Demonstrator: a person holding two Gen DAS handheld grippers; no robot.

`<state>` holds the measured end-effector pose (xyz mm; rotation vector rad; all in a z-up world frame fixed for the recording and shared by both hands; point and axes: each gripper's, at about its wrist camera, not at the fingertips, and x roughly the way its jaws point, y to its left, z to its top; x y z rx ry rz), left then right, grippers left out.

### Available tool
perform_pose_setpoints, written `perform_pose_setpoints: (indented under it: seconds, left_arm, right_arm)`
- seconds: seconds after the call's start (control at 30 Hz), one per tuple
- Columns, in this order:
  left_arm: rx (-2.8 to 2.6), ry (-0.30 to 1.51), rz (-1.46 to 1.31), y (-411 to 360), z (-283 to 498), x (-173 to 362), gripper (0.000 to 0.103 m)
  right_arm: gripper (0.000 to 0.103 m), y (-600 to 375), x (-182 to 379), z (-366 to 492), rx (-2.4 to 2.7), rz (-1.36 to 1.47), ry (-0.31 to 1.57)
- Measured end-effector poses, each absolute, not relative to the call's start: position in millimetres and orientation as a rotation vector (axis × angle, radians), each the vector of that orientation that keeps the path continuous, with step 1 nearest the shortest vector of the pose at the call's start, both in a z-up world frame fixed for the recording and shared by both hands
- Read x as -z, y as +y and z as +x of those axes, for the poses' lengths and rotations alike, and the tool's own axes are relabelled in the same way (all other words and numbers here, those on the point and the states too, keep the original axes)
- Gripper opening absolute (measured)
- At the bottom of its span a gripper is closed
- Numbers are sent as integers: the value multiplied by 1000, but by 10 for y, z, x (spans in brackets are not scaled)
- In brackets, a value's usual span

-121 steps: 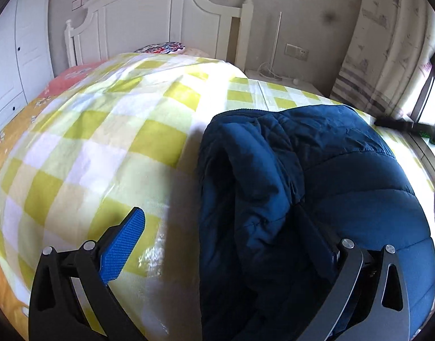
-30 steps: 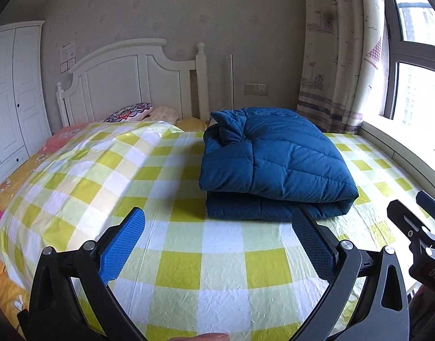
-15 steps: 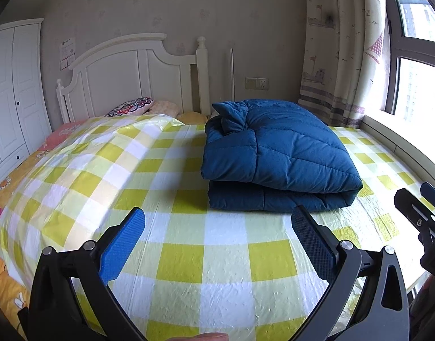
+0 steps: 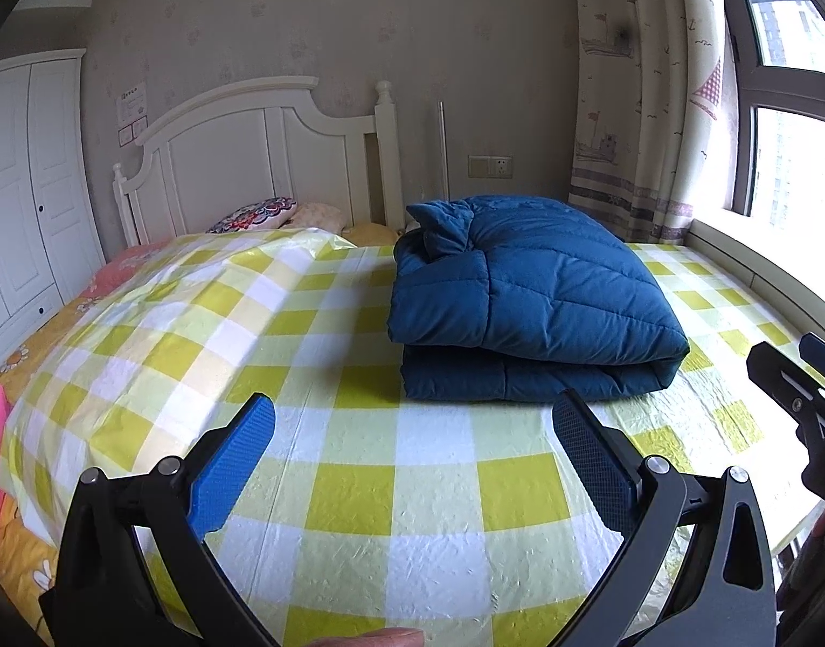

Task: Fold large clothes

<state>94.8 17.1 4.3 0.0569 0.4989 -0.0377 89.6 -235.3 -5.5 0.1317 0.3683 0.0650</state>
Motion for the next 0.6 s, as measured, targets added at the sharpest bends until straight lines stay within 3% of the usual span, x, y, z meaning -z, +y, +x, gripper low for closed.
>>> perform_pose_setpoints:
  seconds: [0.6]
  left_arm:
    - [23, 515, 50, 279, 946, 44, 99]
  right_arm:
    - [101, -2200, 76, 911, -86, 98, 389]
